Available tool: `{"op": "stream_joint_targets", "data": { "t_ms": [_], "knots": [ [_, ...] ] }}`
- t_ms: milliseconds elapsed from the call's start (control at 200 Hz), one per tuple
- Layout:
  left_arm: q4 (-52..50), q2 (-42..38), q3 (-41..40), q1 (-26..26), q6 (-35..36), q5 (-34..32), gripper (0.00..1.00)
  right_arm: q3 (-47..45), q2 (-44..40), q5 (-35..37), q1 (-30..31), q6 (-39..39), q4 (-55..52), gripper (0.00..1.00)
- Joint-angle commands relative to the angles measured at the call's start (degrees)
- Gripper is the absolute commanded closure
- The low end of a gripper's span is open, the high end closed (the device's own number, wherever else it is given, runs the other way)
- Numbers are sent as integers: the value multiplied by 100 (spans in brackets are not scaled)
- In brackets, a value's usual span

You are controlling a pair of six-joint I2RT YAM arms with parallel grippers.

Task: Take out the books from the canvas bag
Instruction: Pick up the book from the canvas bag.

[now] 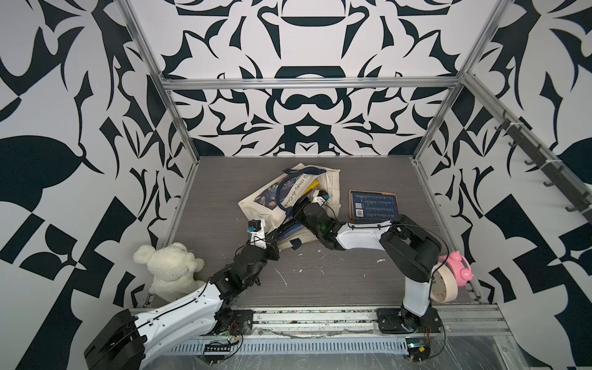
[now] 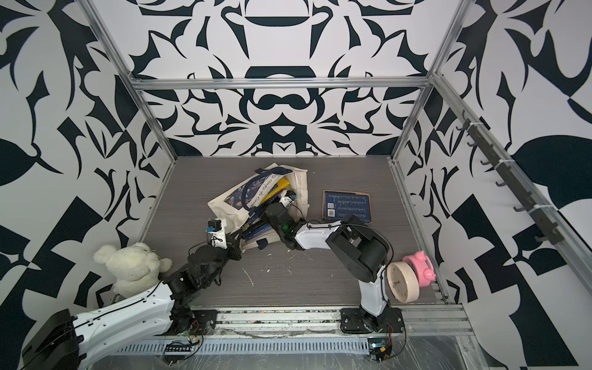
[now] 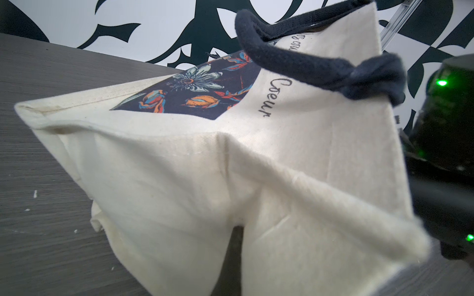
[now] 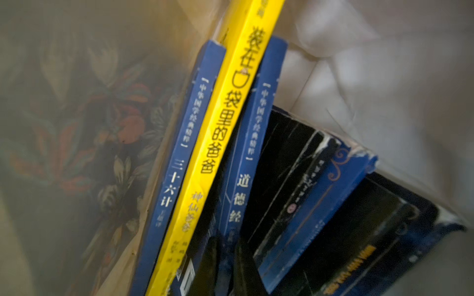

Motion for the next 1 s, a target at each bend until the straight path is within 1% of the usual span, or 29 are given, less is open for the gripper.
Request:
{"op": "stream_joint_targets", "data": {
  "t_ms": [0,165,285,630,710,855,940,1000],
  "knots": [
    [578,-65,69,-47,47,143,100,-242,-610,279,74,-277,-24,100],
    [570,-41,95,-46,45,135,100,-507,-1112,438,127,-235,-305,100],
    [573,-13,97,-47,39,137,100,-692,-1309,505,135,-131,-354,100],
    [531,-38,108,-46,38,120,100,-680,-1037,293,136,-268,137,100],
    [531,-41,105,-46,38,124,100,-682,-960,282,140,-284,222,95],
    [539,-38,105,-47,38,133,100,-623,-793,223,137,-315,392,84],
    [526,-38,103,-52,38,133,100,-558,-698,182,140,-317,430,79],
    [530,-45,101,-44,38,130,100,-517,-620,145,140,-293,461,78]
  ]
}}
